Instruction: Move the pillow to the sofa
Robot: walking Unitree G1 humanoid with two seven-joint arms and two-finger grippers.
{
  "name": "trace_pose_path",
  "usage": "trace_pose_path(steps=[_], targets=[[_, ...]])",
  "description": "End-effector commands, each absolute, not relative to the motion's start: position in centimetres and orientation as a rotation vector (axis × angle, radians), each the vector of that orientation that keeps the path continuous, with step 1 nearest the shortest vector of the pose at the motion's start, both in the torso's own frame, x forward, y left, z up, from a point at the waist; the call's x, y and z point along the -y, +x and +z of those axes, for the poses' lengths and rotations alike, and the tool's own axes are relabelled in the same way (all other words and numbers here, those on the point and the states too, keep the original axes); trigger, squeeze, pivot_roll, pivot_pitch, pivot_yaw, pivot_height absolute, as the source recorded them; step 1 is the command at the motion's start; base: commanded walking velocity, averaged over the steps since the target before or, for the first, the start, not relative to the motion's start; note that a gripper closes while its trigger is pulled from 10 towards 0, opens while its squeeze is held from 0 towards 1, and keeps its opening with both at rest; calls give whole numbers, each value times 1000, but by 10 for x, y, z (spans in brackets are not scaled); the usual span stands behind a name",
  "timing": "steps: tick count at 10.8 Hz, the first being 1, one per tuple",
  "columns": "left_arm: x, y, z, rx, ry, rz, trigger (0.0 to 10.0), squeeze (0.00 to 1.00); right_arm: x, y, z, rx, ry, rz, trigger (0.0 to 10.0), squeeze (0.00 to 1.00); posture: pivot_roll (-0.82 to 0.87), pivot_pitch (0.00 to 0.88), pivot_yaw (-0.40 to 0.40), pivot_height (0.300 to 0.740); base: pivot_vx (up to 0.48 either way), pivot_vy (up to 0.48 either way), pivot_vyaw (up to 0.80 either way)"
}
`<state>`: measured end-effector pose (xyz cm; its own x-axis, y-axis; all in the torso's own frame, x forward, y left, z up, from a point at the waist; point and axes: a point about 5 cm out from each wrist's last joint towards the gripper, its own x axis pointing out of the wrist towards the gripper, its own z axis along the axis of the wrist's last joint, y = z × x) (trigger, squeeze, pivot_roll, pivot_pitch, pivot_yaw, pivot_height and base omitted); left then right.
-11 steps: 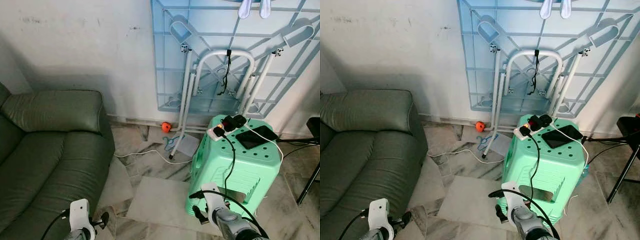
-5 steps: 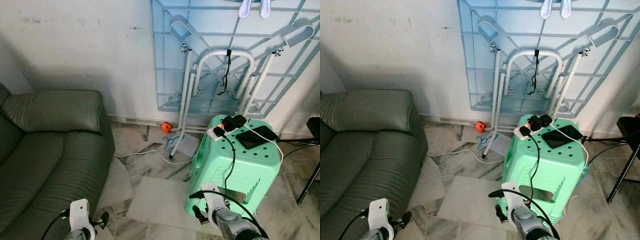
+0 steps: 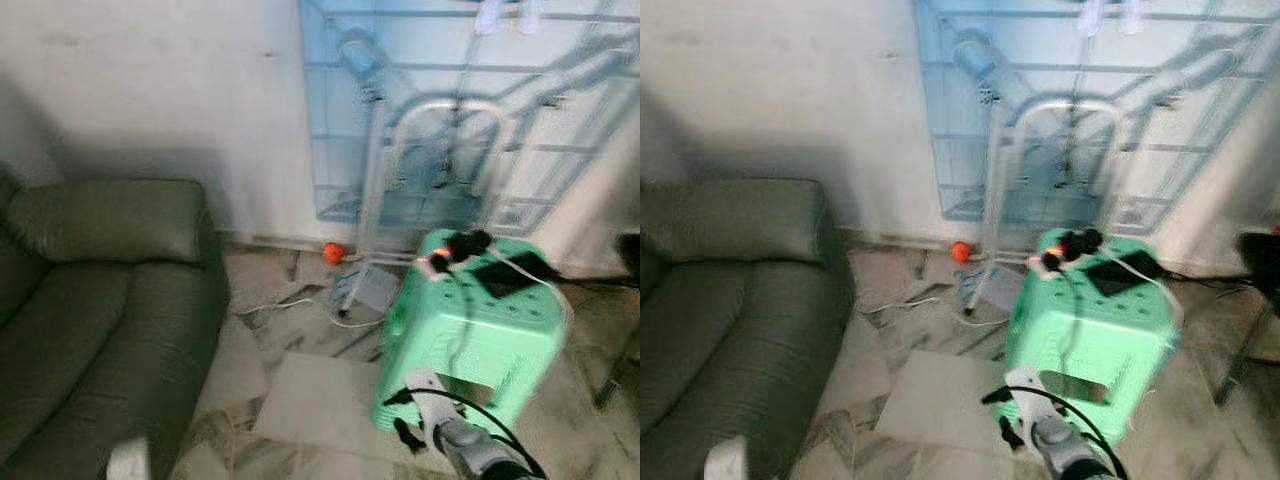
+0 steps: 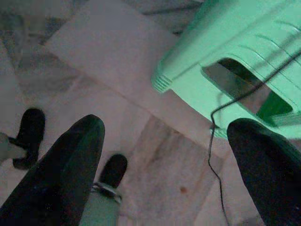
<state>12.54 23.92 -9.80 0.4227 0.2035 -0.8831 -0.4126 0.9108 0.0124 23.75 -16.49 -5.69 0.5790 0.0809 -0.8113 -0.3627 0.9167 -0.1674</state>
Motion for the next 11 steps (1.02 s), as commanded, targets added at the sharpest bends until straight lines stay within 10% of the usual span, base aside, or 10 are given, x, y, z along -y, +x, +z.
trace_pose_path(steps=[1,11], targets=[[-241,137,-94,-1035,-208,386,10000,0,157,239,-57,-913,-325,289,10000,0,-39,0,59,740,0,0,0],[-250,139,-91,-1060,-40,405,10000,0,134,236,-59,-917,-363,330,10000,0,-48,0,62,740,0,0,0]])
